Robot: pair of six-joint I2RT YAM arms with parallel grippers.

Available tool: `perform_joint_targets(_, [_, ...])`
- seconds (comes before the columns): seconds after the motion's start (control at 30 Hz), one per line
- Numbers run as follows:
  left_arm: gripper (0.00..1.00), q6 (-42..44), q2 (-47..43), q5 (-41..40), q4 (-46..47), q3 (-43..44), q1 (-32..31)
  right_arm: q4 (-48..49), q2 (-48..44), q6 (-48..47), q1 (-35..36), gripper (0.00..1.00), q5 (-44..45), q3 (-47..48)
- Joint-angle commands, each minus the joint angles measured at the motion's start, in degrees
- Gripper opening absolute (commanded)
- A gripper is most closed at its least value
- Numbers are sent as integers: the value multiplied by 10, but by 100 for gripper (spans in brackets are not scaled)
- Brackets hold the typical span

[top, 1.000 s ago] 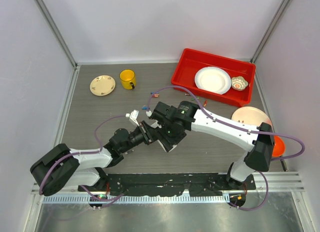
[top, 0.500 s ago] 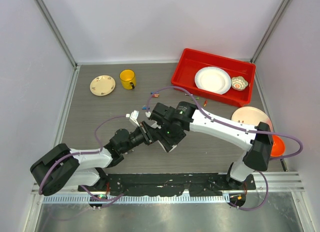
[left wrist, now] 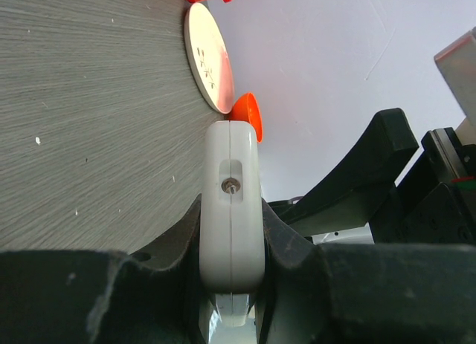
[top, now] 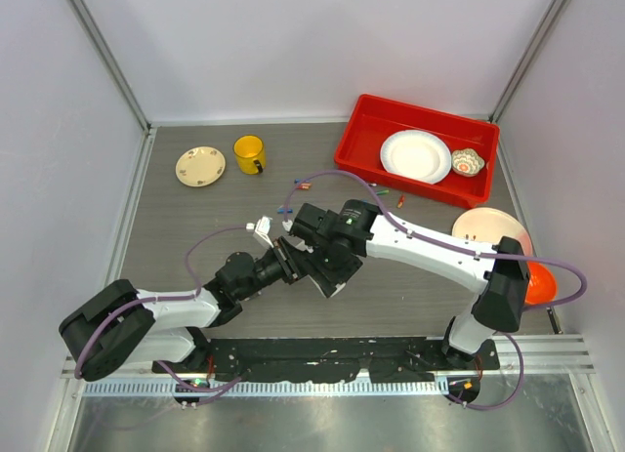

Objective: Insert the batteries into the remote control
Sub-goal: Place the battery cover on the remote control.

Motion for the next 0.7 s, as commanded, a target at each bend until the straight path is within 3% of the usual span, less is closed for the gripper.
perform_joint_targets(0.0, [0,-3,-10,12,62,20,-13,7,7,1,-1,1,41,5])
perform_joint_targets(0.5, [0,-19,-8,15,100,19,-23,60,2,19,-2,1,69,-5])
perform_joint_targets(0.67, [0,-20,-12,10,106,14,-24,67,2,20,-2,13,61,-8])
